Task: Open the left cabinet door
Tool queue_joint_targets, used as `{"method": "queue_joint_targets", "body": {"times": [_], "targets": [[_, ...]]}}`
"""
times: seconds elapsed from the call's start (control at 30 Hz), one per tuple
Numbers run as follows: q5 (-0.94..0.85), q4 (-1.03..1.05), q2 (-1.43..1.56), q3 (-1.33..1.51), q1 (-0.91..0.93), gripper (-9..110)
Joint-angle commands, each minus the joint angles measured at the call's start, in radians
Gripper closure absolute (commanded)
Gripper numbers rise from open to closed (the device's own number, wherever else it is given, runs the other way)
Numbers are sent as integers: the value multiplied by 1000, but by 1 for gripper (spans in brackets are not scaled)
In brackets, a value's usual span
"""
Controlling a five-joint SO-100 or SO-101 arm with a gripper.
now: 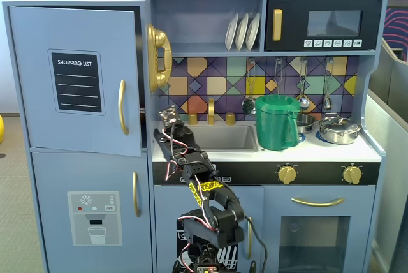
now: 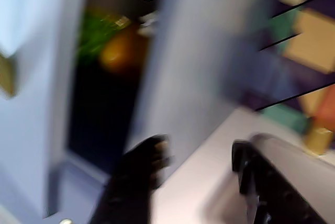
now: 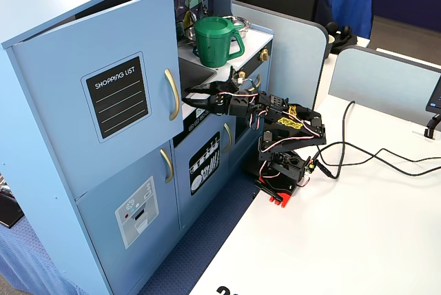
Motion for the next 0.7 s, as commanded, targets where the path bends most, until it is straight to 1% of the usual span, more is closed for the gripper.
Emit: {"method": "queue_joint_targets", "body": {"times": [0.0,0.1,0.3,0.57,0.67], "targets": [[-49,-112,-61,-91,-115,101],[-106,-176,-84,-89,-210,101],[-164,-259,-106,-74,-333,101],[-281,-360,-126,-23,-589,101],[-299,-390,-147,-18,-629,101]]}}
